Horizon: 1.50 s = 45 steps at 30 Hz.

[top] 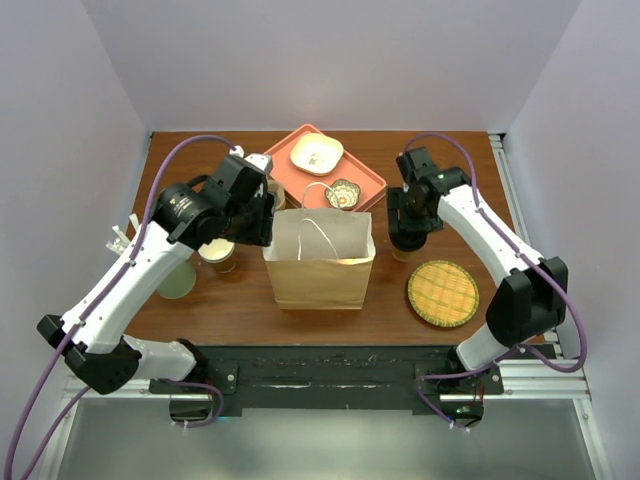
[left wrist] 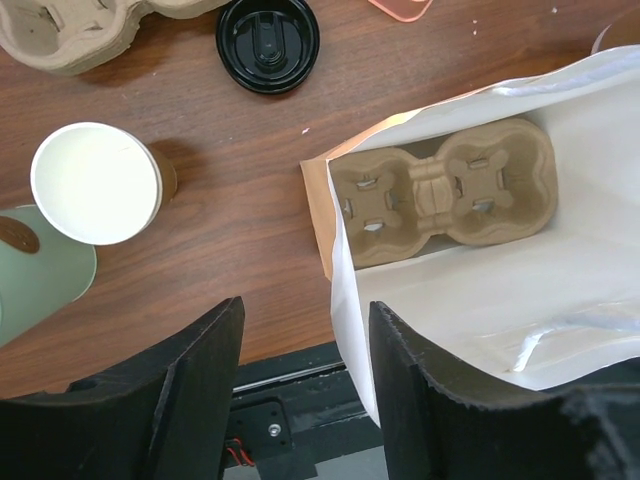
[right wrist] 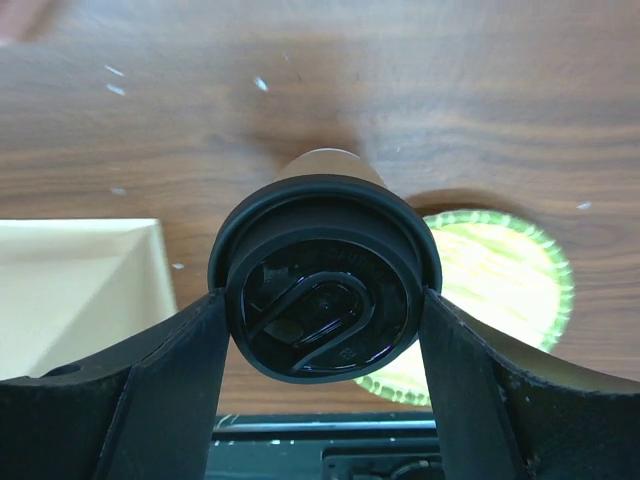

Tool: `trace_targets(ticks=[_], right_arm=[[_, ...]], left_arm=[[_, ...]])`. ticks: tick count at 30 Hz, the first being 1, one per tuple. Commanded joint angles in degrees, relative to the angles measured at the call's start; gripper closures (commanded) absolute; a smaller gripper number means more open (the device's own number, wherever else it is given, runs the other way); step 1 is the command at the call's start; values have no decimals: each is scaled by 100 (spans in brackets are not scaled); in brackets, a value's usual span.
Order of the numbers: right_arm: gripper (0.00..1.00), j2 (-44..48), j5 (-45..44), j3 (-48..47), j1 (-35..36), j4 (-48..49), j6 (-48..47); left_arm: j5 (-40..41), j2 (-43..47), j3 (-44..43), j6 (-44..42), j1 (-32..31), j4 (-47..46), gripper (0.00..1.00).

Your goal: Pack the takeout coffee

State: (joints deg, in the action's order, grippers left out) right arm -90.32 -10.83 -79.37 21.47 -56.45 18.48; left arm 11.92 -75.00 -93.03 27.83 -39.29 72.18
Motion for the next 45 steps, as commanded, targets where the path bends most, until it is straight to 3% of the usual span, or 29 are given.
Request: trace_targets(ticks=[1, 5, 10, 16, 23, 33, 40, 45], right_arm=[[52, 603, -86, -1351, 146, -629, -301], [54, 832, 202, -2553, 488, -921, -494], [56, 1271, 976, -3294, 762, -633, -731], [57, 2527, 2677, -2383, 788, 904, -1197], [61, 2985, 3517, -1757, 849, 1312, -1189], [63, 2713, 3456, -1476, 1209, 978, -1452], [63, 2204, 2228, -1757, 1948, 512, -1978], [63, 1905, 1989, -1792, 2141, 520, -2322]], left_arm=[[-76, -41, -4, 161, 26, -292, 44], [-102, -120, -22, 170, 26, -424, 44], [-260, -225, -39, 170, 26, -547, 47], [-419, -348, -101, 179, 26, -591, 53], [-612, -436, -171, 257, 26, -679, 57], [-253, -436, -294, 345, 61, -451, 56], [-93, -401, -268, 407, 193, -380, 54], [-269, -366, -102, 495, 211, -617, 55]])
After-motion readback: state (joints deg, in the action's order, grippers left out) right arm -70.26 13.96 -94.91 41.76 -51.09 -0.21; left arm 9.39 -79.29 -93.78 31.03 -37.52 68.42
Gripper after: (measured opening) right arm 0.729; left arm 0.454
